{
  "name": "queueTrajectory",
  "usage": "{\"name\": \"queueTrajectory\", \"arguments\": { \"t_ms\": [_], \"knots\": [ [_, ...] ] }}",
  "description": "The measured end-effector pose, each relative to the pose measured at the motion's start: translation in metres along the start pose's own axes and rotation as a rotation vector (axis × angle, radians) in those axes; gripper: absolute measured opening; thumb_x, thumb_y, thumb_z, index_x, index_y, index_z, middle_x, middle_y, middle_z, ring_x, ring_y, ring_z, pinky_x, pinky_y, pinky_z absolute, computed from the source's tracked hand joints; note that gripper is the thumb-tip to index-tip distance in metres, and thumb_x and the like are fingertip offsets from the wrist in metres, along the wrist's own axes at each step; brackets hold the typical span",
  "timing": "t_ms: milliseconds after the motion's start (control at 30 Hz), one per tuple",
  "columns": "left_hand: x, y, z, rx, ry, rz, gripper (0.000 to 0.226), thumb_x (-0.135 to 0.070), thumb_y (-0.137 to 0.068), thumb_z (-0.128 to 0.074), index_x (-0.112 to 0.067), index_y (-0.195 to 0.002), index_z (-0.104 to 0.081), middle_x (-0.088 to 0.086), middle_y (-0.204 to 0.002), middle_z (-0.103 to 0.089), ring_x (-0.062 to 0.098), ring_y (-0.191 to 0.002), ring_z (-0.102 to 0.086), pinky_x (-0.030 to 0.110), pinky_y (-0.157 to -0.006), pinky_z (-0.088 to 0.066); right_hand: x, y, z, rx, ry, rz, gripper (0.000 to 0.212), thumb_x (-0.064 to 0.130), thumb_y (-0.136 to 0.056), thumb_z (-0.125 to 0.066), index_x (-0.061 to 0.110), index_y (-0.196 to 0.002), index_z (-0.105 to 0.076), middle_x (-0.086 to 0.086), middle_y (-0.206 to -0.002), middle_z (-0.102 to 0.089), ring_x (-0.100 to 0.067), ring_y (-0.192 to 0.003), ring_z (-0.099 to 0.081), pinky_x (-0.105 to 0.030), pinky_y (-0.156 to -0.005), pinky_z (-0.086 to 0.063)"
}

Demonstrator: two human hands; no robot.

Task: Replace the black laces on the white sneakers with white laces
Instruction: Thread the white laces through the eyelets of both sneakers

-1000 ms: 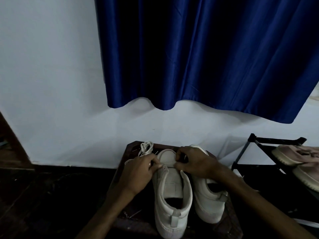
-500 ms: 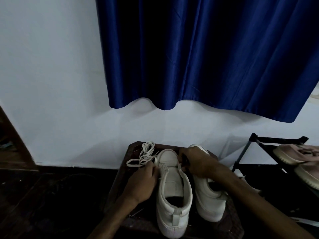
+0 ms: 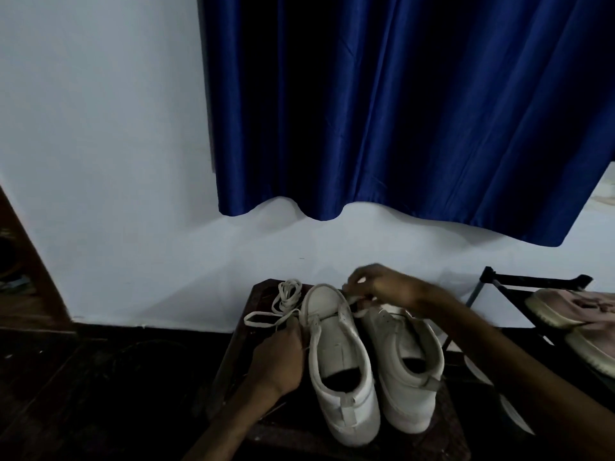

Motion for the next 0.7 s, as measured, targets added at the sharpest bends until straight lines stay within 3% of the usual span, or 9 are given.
{"name": "queueTrajectory", "arguments": {
  "t_ms": [133, 233, 300, 367, 433, 500, 567, 633, 700],
  "knots": [
    [-0.009, -0.004, 0.006, -0.041, 0.053, 0.044, 0.029, -0.035, -0.102, -0.033, -0.015, -0.117, -0.046, 0.010, -0.123, -0.062, 0.033, -0.113, -0.058, 0.038, -0.085, -0.044, 0.035, 0.003, 0.043, -0.108, -0.048, 0.067, 0.016, 0.019, -0.089, -0.068, 0.008, -0.099, -0.062, -0.002, -0.061, -0.063, -0.013, -0.058, -0.060, -0.018, -0.058, -0.048],
    [-0.011, -0.004, 0.013, -0.078, 0.067, 0.048, 0.024, -0.034, -0.103, -0.033, -0.014, -0.106, -0.047, 0.009, -0.115, -0.064, 0.031, -0.106, -0.060, 0.034, -0.075, -0.039, 0.043, 0.007, 0.070, -0.179, -0.148, 0.065, 0.014, 0.017, -0.090, -0.066, 0.011, -0.102, -0.062, 0.006, -0.052, -0.045, -0.011, -0.050, -0.045, -0.025, -0.055, -0.050],
    [-0.010, -0.003, 0.017, -0.087, 0.074, 0.050, 0.025, -0.033, -0.103, -0.032, -0.014, -0.108, -0.048, 0.010, -0.114, -0.064, 0.031, -0.107, -0.059, 0.034, -0.076, -0.038, 0.051, 0.014, 0.085, -0.185, -0.330, 0.118, 0.011, 0.018, -0.090, -0.062, 0.015, -0.100, -0.059, 0.008, -0.053, -0.036, -0.009, -0.049, -0.032, -0.020, -0.043, -0.034],
    [-0.008, -0.004, 0.020, -0.094, 0.075, 0.055, 0.026, -0.034, -0.103, -0.032, -0.014, -0.106, -0.048, 0.010, -0.114, -0.065, 0.032, -0.106, -0.059, 0.035, -0.076, -0.039, 0.065, 0.026, 0.097, -0.177, -0.549, 0.206, 0.019, 0.022, -0.084, -0.061, 0.017, -0.101, -0.054, 0.008, -0.056, -0.033, -0.008, -0.050, -0.023, -0.019, -0.043, -0.014],
    [-0.003, -0.005, 0.019, -0.095, 0.099, 0.059, 0.024, -0.034, -0.103, -0.033, -0.016, -0.103, -0.048, 0.010, -0.110, -0.066, 0.032, -0.103, -0.061, 0.035, -0.074, -0.039, 0.077, 0.033, 0.100, -0.160, -0.703, 0.320, 0.025, 0.023, -0.082, -0.058, 0.018, -0.106, -0.053, 0.005, -0.060, -0.044, -0.006, -0.049, -0.029, -0.019, -0.044, -0.013],
    [-0.001, -0.007, 0.015, -0.071, 0.146, 0.063, 0.023, -0.034, -0.103, -0.035, -0.016, -0.099, -0.048, 0.010, -0.107, -0.067, 0.032, -0.101, -0.061, 0.035, -0.074, -0.040, 0.069, 0.026, 0.086, -0.159, -0.469, 0.341, 0.027, 0.021, -0.088, -0.058, 0.020, -0.115, -0.059, 0.000, -0.079, -0.065, -0.009, -0.057, -0.051, -0.015, -0.043, -0.026],
    [-0.003, -0.007, 0.010, -0.056, 0.189, 0.062, 0.025, -0.033, -0.102, -0.036, -0.015, -0.100, -0.052, 0.010, -0.106, -0.067, 0.032, -0.101, -0.061, 0.036, -0.077, -0.043, 0.045, 0.007, 0.049, -0.106, 0.129, 0.250, 0.023, 0.021, -0.095, -0.058, 0.019, -0.116, -0.066, 0.000, -0.102, -0.072, -0.012, -0.076, -0.065, -0.016, -0.053, -0.042],
    [-0.006, -0.005, 0.011, -0.091, 0.176, 0.067, 0.028, -0.032, -0.102, -0.037, -0.012, -0.105, -0.057, 0.010, -0.106, -0.067, 0.031, -0.101, -0.061, 0.035, -0.081, -0.045, 0.011, -0.016, 0.011, -0.033, 0.561, 0.174, 0.026, 0.027, -0.095, -0.058, 0.017, -0.118, -0.068, -0.002, -0.115, -0.069, -0.016, -0.100, -0.066, -0.019, -0.080, -0.047],
    [-0.006, -0.003, 0.014, -0.128, 0.193, 0.061, 0.027, -0.030, -0.101, -0.040, -0.013, -0.099, -0.060, 0.009, -0.101, -0.067, 0.030, -0.098, -0.061, 0.033, -0.080, -0.045, -0.004, -0.026, -0.020, 0.019, 0.693, 0.199, 0.034, 0.030, -0.095, -0.055, 0.022, -0.128, -0.062, -0.002, -0.129, -0.062, -0.017, -0.117, -0.057, -0.025, -0.098, -0.042]
  ]
}}
Point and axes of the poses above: each hand's wrist, its own y-axis away from the middle knuckle, its own z-axis out of the back of the hand, x = y × z, the point moved 6 cm from there along -y, towards the middle knuckle
